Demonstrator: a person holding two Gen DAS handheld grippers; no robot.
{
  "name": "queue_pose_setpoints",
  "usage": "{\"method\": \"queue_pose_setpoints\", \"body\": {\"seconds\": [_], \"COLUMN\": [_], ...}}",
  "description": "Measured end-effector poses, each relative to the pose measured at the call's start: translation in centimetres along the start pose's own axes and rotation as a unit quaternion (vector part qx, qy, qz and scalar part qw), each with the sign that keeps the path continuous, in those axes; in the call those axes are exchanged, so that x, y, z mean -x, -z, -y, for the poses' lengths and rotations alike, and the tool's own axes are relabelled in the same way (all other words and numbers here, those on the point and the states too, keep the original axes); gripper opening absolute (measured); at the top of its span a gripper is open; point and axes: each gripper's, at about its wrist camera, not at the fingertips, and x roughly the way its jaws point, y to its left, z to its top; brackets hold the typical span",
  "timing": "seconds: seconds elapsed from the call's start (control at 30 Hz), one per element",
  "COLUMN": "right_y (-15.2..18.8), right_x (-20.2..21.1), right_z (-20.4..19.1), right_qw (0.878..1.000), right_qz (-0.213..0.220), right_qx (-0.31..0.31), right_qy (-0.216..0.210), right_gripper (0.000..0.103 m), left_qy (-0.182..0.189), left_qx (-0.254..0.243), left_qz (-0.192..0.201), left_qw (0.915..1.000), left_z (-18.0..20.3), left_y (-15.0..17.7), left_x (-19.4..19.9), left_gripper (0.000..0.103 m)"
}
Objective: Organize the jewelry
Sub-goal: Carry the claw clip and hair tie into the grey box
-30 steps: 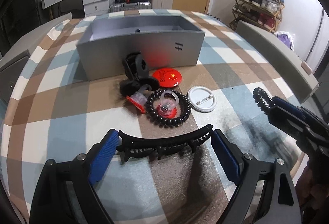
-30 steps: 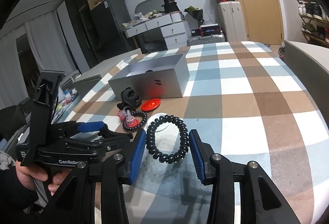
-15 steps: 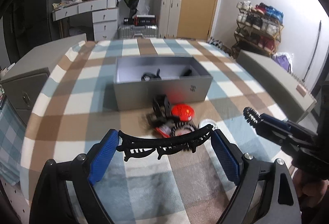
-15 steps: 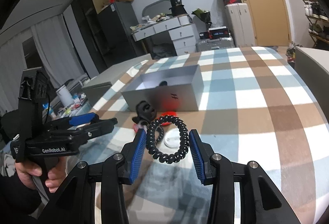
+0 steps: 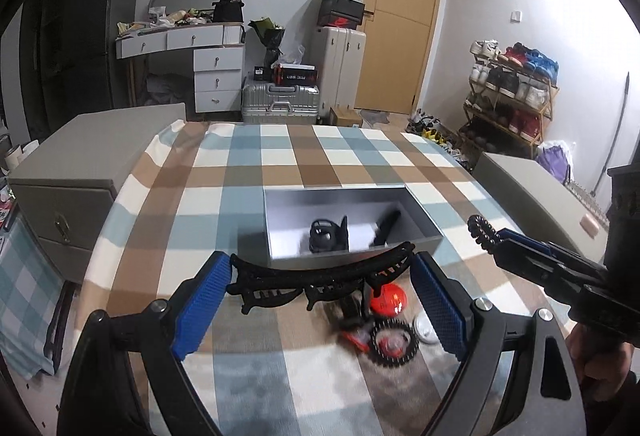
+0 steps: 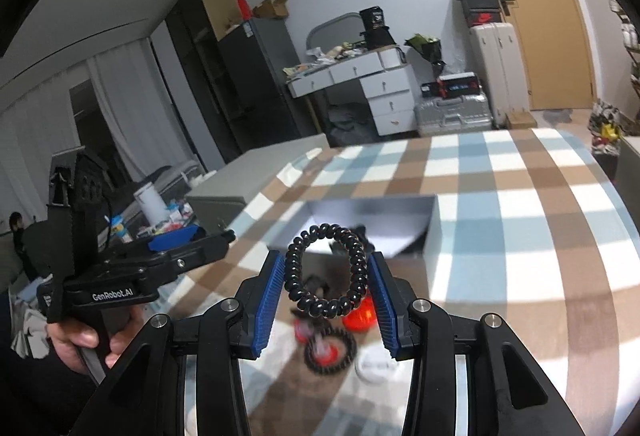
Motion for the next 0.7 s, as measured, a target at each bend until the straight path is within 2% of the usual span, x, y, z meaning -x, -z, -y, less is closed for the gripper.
{"method": "queue_pose_setpoints", "body": {"seconds": [0.43,0.7], "right_y": [-4.1,-4.9], "right_x": [-4.2,-7.0], "right_z": [2.0,3.8], "right_qw": [1.0,0.999], "right_qz": [-0.009,-0.026], "right_qx": [-0.01,-0.018], "right_qy": [-0.027,-0.027], "right_gripper": [0.042,0.042], "left_qy": [0.028,0.049], "left_qx": [0.014,0.016], "left_qz": [-0.008,-0.036], "left_qw": [0.9995,0.998], "left_z": [-0.6,-0.2], "left_y": [-2.8,-3.4], "left_x": [-3.5,-6.4], "left_gripper": [0.088,0.088]}}
